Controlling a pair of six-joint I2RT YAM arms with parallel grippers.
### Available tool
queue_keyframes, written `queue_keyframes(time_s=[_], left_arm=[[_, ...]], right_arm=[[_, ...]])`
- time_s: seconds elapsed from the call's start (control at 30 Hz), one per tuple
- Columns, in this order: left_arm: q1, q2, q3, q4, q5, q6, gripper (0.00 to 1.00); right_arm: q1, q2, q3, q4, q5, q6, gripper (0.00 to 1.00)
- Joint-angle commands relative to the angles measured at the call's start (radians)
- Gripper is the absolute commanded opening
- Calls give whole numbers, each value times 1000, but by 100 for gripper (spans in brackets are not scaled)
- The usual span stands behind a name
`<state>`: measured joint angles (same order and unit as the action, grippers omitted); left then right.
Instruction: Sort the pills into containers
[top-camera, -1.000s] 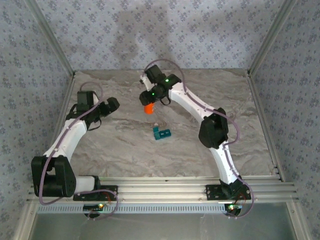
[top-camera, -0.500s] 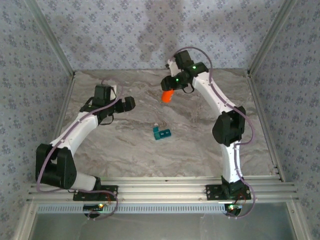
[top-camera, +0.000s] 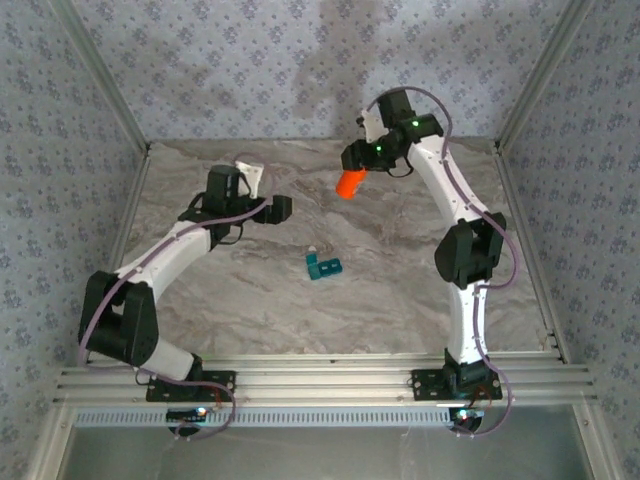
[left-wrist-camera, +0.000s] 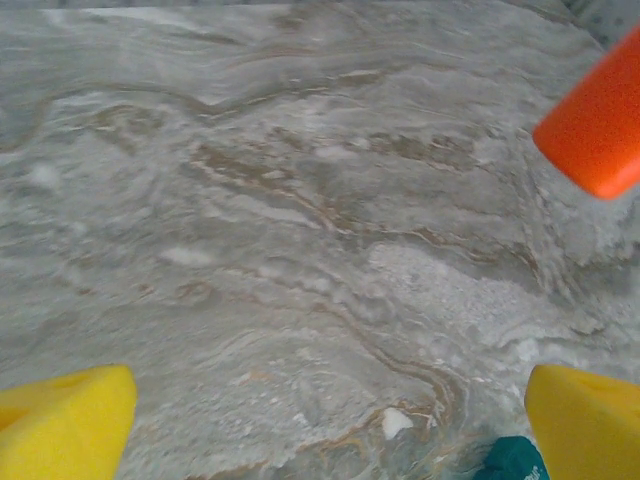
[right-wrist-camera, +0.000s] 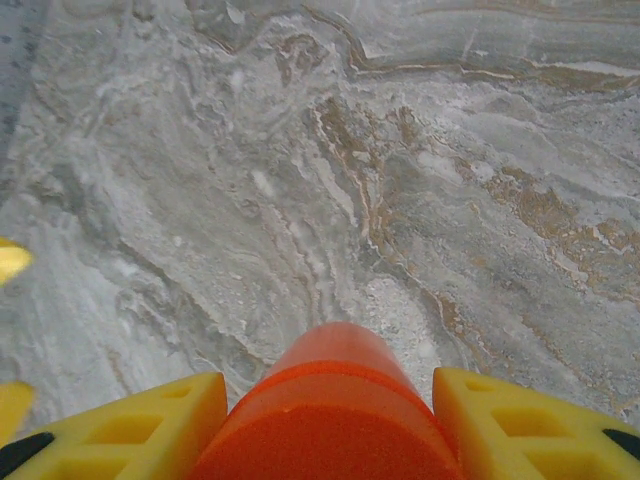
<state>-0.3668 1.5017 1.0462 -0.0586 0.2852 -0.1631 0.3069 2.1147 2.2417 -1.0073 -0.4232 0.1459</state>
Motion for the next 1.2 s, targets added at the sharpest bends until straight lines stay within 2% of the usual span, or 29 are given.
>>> queue_keyframes(time_s=[0.0, 0.1, 0.3, 0.73, 1.17], left_arm=[[-48, 30, 56, 49, 73, 114, 99], [-89, 49, 110, 2, 77, 177, 99], [-142, 72, 148, 26, 56, 229, 99], [-176, 91, 151, 96, 62, 300, 96], [-175, 121, 233, 95, 145, 319, 88]], right_arm=[[-14, -7, 82, -53, -101, 34, 38], [-13, 14, 136, -75, -152, 54, 38], [-10, 61, 251, -171, -228, 56, 38], [11, 43, 237, -225, -337, 41, 38], [26, 15, 172, -149, -407, 121, 37]])
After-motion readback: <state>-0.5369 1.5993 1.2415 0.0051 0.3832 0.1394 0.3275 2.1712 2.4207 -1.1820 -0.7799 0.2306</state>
